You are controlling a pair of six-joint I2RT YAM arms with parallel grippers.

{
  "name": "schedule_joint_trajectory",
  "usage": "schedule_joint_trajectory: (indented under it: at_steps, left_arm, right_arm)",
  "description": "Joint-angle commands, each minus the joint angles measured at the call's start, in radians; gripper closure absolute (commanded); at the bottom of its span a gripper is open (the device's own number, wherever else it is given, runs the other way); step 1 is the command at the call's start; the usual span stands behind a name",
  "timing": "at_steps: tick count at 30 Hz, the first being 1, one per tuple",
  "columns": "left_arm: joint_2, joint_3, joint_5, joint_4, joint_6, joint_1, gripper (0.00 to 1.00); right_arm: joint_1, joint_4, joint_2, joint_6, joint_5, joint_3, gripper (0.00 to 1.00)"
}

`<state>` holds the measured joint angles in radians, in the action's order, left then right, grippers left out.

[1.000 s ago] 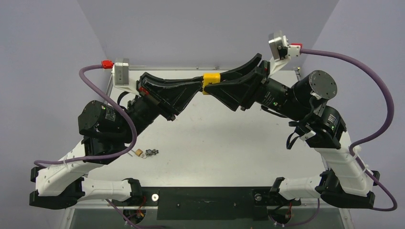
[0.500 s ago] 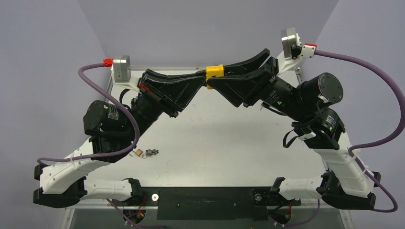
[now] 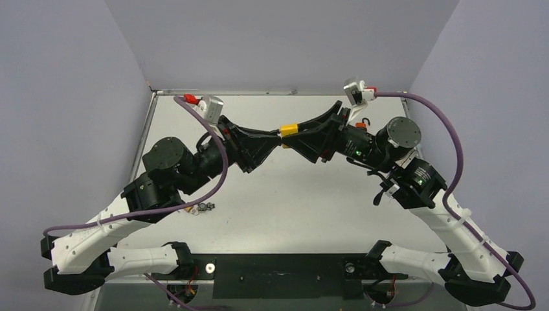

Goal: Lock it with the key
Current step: Lock the lock.

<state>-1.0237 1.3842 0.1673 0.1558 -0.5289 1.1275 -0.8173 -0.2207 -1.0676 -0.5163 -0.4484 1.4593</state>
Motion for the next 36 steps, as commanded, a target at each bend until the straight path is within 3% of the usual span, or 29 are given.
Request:
schedule_joint_trajectory:
  at_steps: [1, 6, 14, 24, 33, 34, 36]
  left_arm:
    - [-0.057, -0.030, -0.386, 0.218, -0.001, 0.049, 0.76]
    - [-0.031, -0.013, -0.397, 0.265, 0.026, 0.016, 0.70]
    - [0.005, -0.004, -0.447, 0.261, 0.042, -0.011, 0.68]
    - [0.050, -0.028, -0.415, 0.238, 0.008, -0.039, 0.65]
    - [0.083, -0.146, -0.442, 0.089, -0.130, -0.104, 0.64]
    - [0.089, -0.155, -0.441, 0.079, -0.139, -0.107, 0.64]
    - [0.095, -0.162, -0.424, 0.058, -0.144, -0.113, 0.63]
  right_arm:
    - [0.005, 0.076, -0.035, -0.002, 0.031, -0.110, 1.00]
    - [0.039, 0.114, 0.028, -0.028, -0.022, -0.176, 1.00]
    - [0.064, 0.151, 0.078, -0.078, -0.078, -0.232, 1.00]
    - [0.093, 0.161, 0.126, -0.146, 0.006, -0.273, 1.00]
    - [0.096, 0.324, 0.197, -0.293, 0.124, -0.328, 1.00]
    - [0.095, 0.331, 0.204, -0.196, 0.140, -0.329, 1.00]
    - [0.096, 0.362, 0.208, -0.312, 0.152, -0.334, 1.00]
